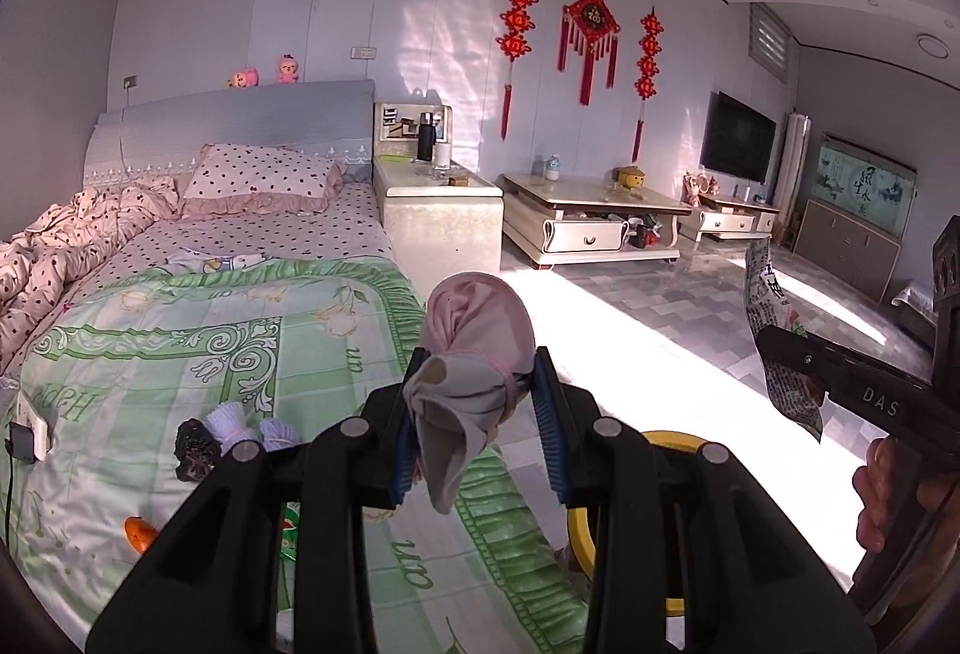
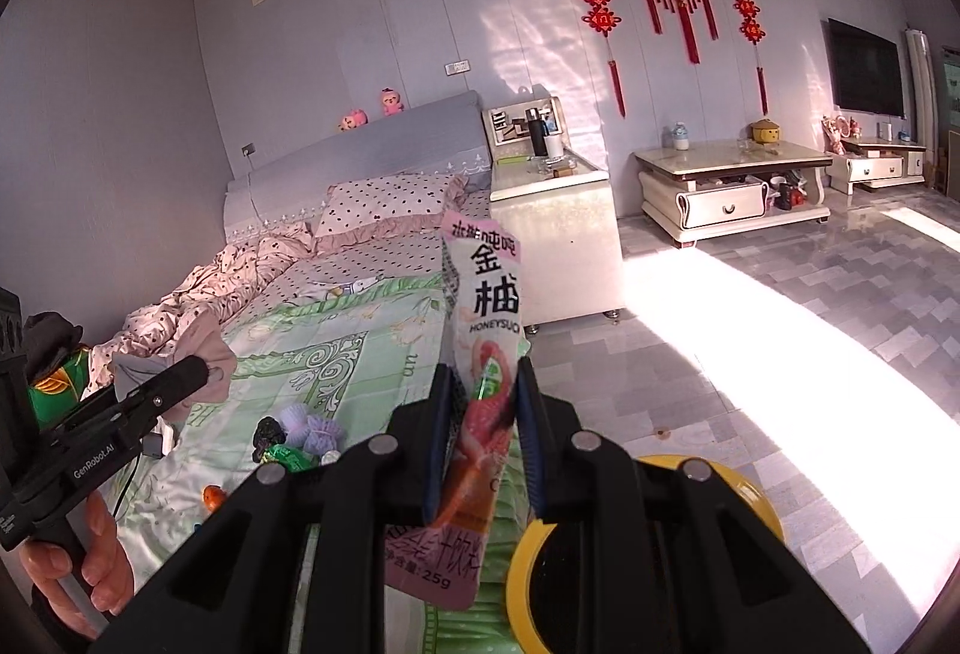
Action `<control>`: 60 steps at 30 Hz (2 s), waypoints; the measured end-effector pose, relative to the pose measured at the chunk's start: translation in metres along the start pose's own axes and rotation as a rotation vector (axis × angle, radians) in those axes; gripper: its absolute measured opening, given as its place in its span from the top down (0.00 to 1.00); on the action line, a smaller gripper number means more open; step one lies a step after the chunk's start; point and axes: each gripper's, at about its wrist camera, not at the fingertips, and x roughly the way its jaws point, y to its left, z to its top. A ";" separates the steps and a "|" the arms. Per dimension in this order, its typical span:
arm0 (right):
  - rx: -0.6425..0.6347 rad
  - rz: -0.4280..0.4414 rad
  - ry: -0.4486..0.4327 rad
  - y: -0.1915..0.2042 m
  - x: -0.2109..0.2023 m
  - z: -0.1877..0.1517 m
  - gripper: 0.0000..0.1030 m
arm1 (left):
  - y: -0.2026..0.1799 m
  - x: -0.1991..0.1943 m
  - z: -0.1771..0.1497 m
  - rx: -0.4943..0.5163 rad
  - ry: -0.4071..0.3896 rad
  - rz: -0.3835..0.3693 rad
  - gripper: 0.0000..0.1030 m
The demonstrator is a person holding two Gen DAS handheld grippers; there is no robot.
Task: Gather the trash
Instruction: 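Carry both items to the yellow-rimmed bin and open both tools over it, then move both tools back over the bed toward the orange peel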
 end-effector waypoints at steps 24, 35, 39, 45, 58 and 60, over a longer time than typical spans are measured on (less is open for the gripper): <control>0.183 -0.198 0.162 -0.137 0.057 -0.071 0.81 | -0.106 0.185 -0.108 0.042 0.300 -0.214 0.68; 0.215 -0.231 0.192 -0.151 0.065 -0.086 0.80 | -0.112 0.203 -0.129 0.049 0.343 -0.260 0.67; 0.221 -0.254 0.193 -0.151 0.064 -0.085 0.79 | -0.111 0.197 -0.123 0.046 0.331 -0.258 0.53; 0.233 -0.278 0.202 -0.152 0.060 -0.089 0.67 | -0.099 0.179 -0.117 0.023 0.301 -0.228 0.35; 0.186 -0.275 0.205 -0.117 0.063 -0.096 0.47 | -0.028 0.131 -0.111 0.005 0.205 -0.065 0.12; 0.179 -0.248 0.201 -0.106 0.064 -0.095 0.43 | -0.013 0.121 -0.109 -0.002 0.194 -0.038 0.12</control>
